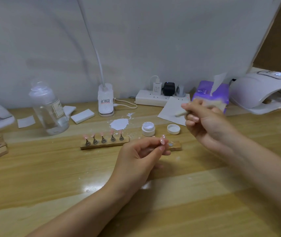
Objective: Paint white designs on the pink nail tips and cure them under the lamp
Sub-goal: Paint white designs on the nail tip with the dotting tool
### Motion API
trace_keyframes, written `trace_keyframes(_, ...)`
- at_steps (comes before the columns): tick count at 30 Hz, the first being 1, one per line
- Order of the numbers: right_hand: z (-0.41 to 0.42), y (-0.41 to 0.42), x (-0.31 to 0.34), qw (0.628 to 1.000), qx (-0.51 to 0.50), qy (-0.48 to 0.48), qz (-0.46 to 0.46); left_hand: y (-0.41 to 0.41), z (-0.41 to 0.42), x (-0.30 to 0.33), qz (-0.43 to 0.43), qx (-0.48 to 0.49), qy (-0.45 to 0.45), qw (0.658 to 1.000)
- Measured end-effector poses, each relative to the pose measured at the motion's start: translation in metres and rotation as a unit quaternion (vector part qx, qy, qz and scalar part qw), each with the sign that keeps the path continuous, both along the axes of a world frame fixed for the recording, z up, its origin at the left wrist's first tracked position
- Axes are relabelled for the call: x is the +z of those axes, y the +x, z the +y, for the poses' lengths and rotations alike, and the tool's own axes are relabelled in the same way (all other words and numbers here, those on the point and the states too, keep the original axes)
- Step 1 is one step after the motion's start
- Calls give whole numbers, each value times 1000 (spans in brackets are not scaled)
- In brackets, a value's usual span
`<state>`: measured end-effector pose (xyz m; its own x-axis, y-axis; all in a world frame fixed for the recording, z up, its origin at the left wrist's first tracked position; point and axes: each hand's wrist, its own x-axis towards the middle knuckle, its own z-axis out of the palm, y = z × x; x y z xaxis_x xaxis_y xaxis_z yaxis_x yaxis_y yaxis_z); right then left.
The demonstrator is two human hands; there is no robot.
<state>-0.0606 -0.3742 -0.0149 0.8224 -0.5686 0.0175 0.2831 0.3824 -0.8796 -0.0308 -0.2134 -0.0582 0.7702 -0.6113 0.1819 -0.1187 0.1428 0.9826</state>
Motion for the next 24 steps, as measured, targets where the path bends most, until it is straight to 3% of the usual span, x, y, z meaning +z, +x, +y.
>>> trace_keyframes(2, 3, 11, 0, 999, 18, -24, 32, 1, 0, 0, -3, -7, 2, 1000)
trace_keyframes(6, 8, 33, 0, 976, 18, -207, 71, 3, -1, -2, -4, -12, 8, 1000)
trace_keyframes(12, 9, 60, -8, 864, -26, -476, 162, 3, -2, -4, 6, -20, 7, 1000)
trace_keyframes(24, 8, 79, -18, 828, -40, -528, 186, 4, -2, -4, 3, -20, 8, 1000)
